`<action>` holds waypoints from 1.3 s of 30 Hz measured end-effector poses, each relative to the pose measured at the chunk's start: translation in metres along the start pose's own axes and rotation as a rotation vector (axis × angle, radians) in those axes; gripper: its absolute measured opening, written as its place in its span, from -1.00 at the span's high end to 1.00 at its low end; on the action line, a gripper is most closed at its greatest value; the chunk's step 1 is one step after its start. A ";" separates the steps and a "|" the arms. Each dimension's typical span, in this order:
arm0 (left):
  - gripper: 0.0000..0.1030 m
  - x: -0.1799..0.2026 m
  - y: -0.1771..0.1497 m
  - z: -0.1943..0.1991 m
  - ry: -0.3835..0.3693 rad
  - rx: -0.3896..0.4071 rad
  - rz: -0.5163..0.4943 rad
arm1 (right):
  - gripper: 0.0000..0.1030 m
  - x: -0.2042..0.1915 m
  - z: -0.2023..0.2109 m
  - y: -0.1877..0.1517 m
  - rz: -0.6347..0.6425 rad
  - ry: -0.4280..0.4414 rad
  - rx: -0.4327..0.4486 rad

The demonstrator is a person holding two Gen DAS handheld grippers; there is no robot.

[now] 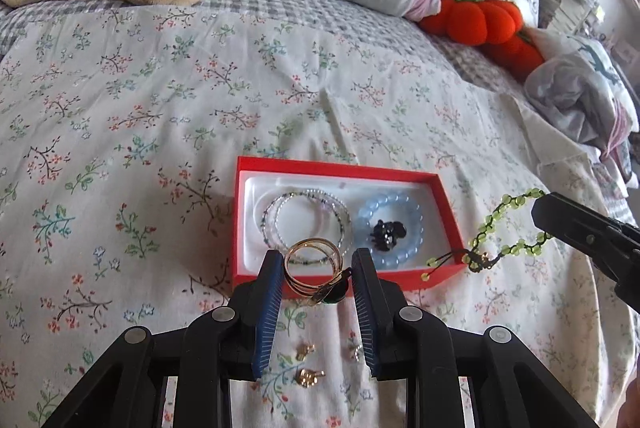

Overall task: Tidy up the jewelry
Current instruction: 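Carry the gold rings with the left tool while the right tool carries the green beaded piece into the box, then open both tools to drop the rings and green piece into the box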

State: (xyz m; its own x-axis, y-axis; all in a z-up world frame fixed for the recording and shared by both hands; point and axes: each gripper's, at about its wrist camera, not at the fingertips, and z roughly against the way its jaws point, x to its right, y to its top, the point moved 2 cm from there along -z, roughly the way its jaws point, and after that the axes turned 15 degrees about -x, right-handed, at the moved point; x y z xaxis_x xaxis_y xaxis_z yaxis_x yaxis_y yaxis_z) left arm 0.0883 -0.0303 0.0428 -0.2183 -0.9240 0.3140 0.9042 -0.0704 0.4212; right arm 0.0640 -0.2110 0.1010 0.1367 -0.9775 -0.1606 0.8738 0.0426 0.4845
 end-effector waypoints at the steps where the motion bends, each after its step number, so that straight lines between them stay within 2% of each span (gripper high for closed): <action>1: 0.44 0.000 0.004 -0.004 0.001 0.002 -0.002 | 0.85 0.001 -0.004 0.002 -0.001 0.000 -0.001; 8: 0.44 -0.001 0.021 -0.042 0.024 0.002 -0.015 | 0.85 0.013 -0.031 0.012 -0.022 0.001 -0.038; 16: 0.44 -0.002 0.031 -0.078 0.086 -0.030 -0.016 | 0.85 0.022 -0.042 0.027 -0.001 0.010 0.004; 25: 0.41 0.003 0.031 -0.069 0.122 -0.002 -0.019 | 0.84 0.017 -0.065 0.037 0.048 0.099 -0.028; 30: 0.31 0.004 0.027 -0.058 0.143 0.005 -0.021 | 0.84 0.021 -0.088 0.039 0.040 0.090 -0.074; 34: 0.29 0.004 0.020 -0.058 0.188 -0.017 -0.023 | 0.84 0.026 -0.104 0.040 0.037 0.068 -0.109; 39: 0.24 0.007 0.015 -0.056 0.197 -0.045 -0.024 | 0.78 0.034 -0.108 0.040 0.009 0.038 -0.132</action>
State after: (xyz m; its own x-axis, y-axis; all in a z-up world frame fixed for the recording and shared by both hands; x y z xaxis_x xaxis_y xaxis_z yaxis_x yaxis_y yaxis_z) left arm 0.1215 -0.0586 0.0033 -0.1684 -0.9771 0.1299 0.9160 -0.1064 0.3868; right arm 0.1539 -0.2199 0.0222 0.1600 -0.9686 -0.1905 0.9260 0.0804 0.3690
